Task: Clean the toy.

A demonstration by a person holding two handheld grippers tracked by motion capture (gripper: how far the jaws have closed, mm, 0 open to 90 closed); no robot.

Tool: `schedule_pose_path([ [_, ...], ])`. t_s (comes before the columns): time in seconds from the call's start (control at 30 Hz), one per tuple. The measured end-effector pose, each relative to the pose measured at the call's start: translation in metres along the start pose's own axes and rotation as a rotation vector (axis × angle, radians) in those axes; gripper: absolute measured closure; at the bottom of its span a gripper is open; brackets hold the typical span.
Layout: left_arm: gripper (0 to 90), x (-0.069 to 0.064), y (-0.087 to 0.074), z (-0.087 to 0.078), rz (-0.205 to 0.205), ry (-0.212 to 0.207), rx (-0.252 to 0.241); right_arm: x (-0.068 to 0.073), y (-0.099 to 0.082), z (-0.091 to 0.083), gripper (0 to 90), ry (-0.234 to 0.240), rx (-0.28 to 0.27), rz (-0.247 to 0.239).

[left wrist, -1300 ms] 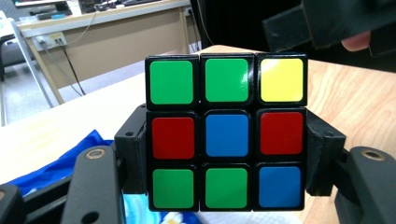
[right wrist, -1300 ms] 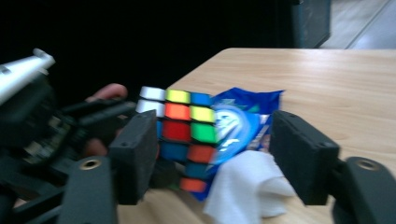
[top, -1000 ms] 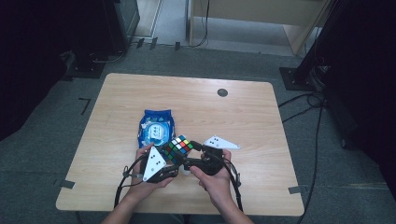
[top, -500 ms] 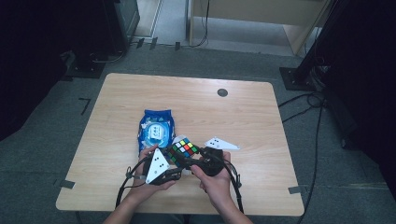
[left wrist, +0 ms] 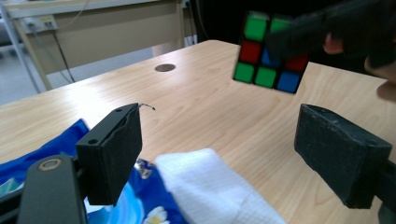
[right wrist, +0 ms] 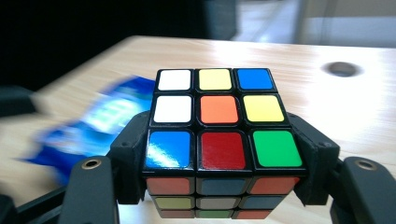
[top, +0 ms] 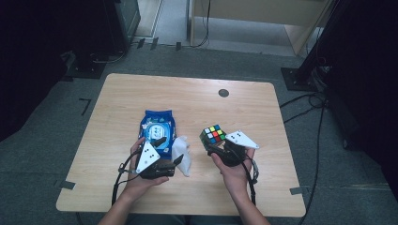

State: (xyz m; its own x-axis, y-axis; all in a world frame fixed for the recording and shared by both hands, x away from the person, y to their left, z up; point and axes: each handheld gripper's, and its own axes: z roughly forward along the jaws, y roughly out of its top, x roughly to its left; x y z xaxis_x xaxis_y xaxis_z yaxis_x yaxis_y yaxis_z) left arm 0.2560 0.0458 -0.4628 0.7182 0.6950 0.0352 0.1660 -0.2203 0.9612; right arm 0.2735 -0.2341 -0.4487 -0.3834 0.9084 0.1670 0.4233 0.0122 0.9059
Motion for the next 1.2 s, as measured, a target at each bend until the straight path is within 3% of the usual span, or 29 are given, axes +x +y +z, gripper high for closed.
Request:
schedule_pose_path([
  [0.1, 15.7, 0.005, 0.000, -0.002, -0.015, 0.013, -0.006, -0.010, -0.014, 0.013, 34.2, -0.069, 0.030, -0.034],
  [0.23, 15.6, 0.008, 0.000, -0.003, -0.023, 0.022, -0.003, -0.017, -0.030, 0.029, 34.2, -0.117, 0.077, -0.080],
  [0.4, 15.7, 0.009, -0.001, -0.002, -0.027, 0.023, 0.004, -0.018, -0.039, 0.040, 34.1, -0.130, 0.124, -0.109],
  [0.63, 15.7, 0.009, -0.001, -0.002, -0.024, 0.022, 0.011, -0.022, -0.044, 0.045, 34.1, -0.136, 0.155, -0.098],
  [0.87, 15.7, 0.007, -0.002, -0.001, -0.022, 0.019, 0.019, -0.025, -0.047, 0.047, 33.9, -0.109, 0.156, -0.079],
  [0.93, 15.7, 0.007, -0.002, -0.001, -0.023, 0.018, 0.019, -0.025, -0.046, 0.047, 31.5, -0.104, 0.166, -0.083],
  [1.0, 15.7, 0.007, -0.002, -0.002, -0.019, 0.023, 0.019, -0.025, -0.044, 0.046, 20.5, -0.090, 0.171, -0.071],
  [1.03, 15.7, 0.008, -0.002, -0.002, -0.021, 0.024, 0.016, -0.025, -0.040, 0.042, 13.6, -0.088, 0.156, -0.067],
  [1.2, 15.7, 0.013, 0.001, -0.005, -0.071, 0.019, 0.004, -0.024, -0.022, 0.027, 5.5, -0.050, 0.101, -0.052],
])
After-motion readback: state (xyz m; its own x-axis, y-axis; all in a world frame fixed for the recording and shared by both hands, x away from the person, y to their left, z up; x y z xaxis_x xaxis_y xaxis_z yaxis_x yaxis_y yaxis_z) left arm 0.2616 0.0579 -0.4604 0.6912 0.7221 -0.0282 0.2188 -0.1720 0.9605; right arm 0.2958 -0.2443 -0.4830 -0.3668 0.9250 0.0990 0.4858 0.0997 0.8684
